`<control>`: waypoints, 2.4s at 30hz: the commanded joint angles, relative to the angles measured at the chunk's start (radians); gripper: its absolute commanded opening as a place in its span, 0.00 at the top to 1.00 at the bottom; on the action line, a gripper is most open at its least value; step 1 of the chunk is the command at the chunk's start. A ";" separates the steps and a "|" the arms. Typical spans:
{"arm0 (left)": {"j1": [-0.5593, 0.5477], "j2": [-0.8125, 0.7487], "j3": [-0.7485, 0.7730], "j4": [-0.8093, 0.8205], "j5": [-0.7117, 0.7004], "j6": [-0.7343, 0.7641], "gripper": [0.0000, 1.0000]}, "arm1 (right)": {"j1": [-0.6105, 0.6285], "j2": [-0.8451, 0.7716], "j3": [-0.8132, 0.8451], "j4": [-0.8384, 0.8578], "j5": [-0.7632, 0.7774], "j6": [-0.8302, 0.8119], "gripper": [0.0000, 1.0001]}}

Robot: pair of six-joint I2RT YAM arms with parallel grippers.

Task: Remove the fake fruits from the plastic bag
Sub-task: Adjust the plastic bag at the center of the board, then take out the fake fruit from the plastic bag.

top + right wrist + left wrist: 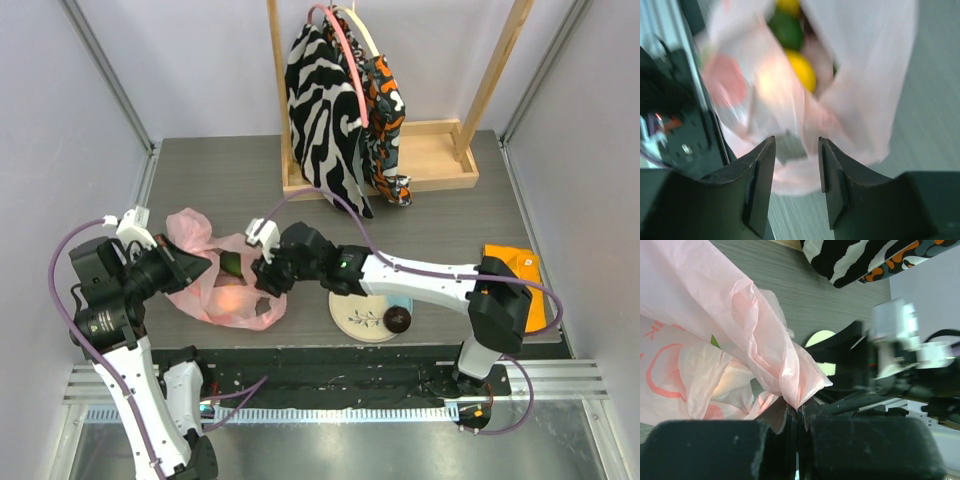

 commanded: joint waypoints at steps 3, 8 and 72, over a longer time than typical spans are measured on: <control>0.006 -0.007 0.016 0.038 0.022 -0.018 1.00 | 0.001 0.109 0.198 0.134 0.020 0.053 0.56; 0.007 -0.001 0.045 0.022 0.014 -0.006 1.00 | -0.001 0.268 0.296 0.135 0.075 0.191 0.56; 0.044 0.028 -0.065 0.114 0.016 0.034 1.00 | -0.125 -0.001 0.117 0.139 -0.535 0.138 0.38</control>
